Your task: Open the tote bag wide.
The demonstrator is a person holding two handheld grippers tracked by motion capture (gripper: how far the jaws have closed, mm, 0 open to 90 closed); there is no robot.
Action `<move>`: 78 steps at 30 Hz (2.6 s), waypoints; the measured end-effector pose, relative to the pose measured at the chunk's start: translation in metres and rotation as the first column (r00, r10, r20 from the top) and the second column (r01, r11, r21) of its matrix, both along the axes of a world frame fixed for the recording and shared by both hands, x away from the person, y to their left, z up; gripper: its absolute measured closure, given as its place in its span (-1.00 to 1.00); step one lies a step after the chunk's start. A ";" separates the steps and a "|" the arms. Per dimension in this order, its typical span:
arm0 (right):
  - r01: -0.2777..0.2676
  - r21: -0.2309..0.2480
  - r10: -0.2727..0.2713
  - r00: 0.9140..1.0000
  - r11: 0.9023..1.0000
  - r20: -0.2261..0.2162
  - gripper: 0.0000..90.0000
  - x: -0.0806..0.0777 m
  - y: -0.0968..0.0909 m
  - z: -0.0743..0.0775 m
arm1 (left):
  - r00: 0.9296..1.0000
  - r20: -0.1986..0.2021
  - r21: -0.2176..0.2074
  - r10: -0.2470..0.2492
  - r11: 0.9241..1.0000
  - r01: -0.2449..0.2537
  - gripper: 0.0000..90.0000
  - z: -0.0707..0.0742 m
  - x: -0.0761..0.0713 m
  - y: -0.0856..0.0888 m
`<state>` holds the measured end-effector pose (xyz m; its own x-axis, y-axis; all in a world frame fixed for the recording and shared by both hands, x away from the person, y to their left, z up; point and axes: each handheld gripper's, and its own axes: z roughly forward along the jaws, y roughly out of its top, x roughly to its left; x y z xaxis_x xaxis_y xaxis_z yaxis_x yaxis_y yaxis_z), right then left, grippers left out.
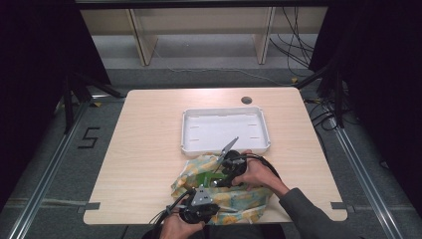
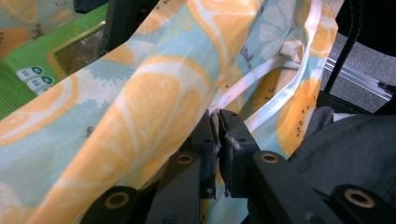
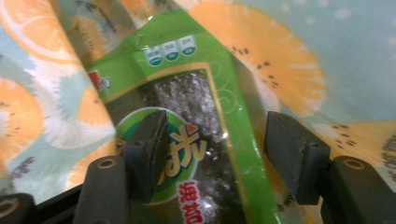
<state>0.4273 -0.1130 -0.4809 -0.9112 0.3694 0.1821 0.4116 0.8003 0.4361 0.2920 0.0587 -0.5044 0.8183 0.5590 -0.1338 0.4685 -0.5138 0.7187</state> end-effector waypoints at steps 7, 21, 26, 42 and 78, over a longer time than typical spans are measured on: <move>0.031 -0.002 -0.031 0.999 1.000 -0.038 -0.13 0.002 0.000 -0.004 | 1.000 -0.008 -0.011 -0.005 1.000 0.005 0.92 -0.001 0.003 -0.003; 0.037 0.086 -0.027 0.994 0.996 -0.108 0.33 -0.003 -0.005 0.020 | 1.000 0.015 0.022 -0.020 1.000 0.020 0.94 -0.003 0.003 -0.003; 0.032 0.114 -0.017 0.991 0.993 -0.136 0.49 -0.006 -0.008 0.029 | 0.999 0.027 0.026 -0.024 0.999 0.024 0.94 -0.002 0.004 -0.003; -0.029 0.178 0.039 0.998 0.984 -0.050 0.73 -0.009 -0.015 0.043 | 0.999 0.047 -0.095 -0.019 0.995 0.023 0.44 0.044 -0.021 0.009; 0.085 0.145 -0.100 0.990 0.986 0.101 0.73 0.009 -0.043 0.061 | 0.972 0.054 0.177 -0.228 0.960 0.216 0.81 0.045 -0.009 0.000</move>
<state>0.4367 -0.1563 -0.4198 -0.8915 0.4305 0.1407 0.4253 0.6887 0.5872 0.2830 0.0586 -0.4592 0.9283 0.3715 0.0117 0.2783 -0.7156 0.6406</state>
